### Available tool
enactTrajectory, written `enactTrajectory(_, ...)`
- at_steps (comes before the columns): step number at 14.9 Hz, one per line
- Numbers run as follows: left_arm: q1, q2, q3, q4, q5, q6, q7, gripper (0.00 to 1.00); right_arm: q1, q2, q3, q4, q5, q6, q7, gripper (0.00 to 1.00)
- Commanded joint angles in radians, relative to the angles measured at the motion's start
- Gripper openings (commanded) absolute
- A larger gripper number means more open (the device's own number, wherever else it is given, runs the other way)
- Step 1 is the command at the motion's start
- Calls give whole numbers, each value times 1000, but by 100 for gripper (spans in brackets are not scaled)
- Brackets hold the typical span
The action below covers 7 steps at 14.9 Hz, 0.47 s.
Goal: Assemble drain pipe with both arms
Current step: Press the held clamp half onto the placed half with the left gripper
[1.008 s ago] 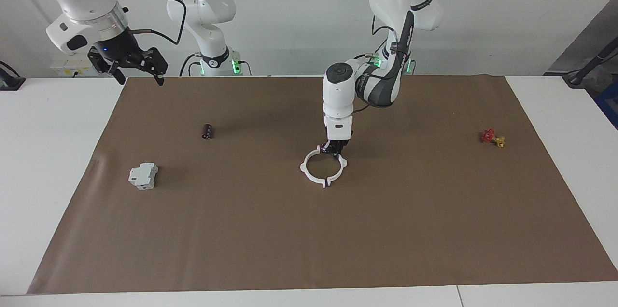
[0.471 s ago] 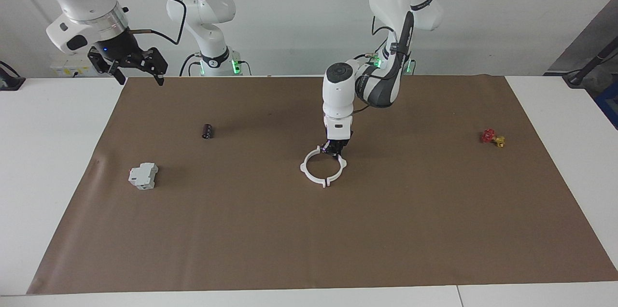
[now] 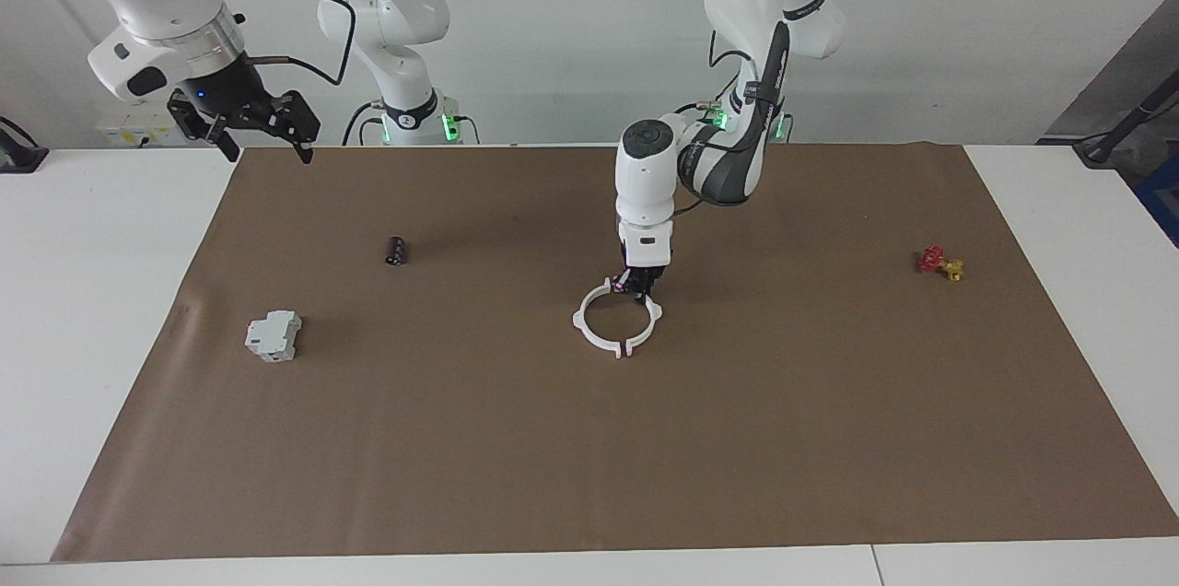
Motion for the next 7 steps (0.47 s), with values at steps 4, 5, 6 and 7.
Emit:
enactTrajectory(4, -10, 6, 7, 10, 28, 5, -48, 0, -9, -6, 3, -5, 17, -2, 1, 100)
enactTrajectory(5, -10, 8, 9, 10, 30, 5, -47, 0, -8, -6, 3, -5, 17, -2, 1, 100)
enactTrajectory(6, -14, 9, 7, 10, 30, 5, -48, 0, -8, -6, 3, -5, 17, -2, 1, 100)
enactTrajectory(7, -17, 14, 9, 10, 34, 5, -48, 0, -8, -6, 3, -5, 17, -2, 1, 100)
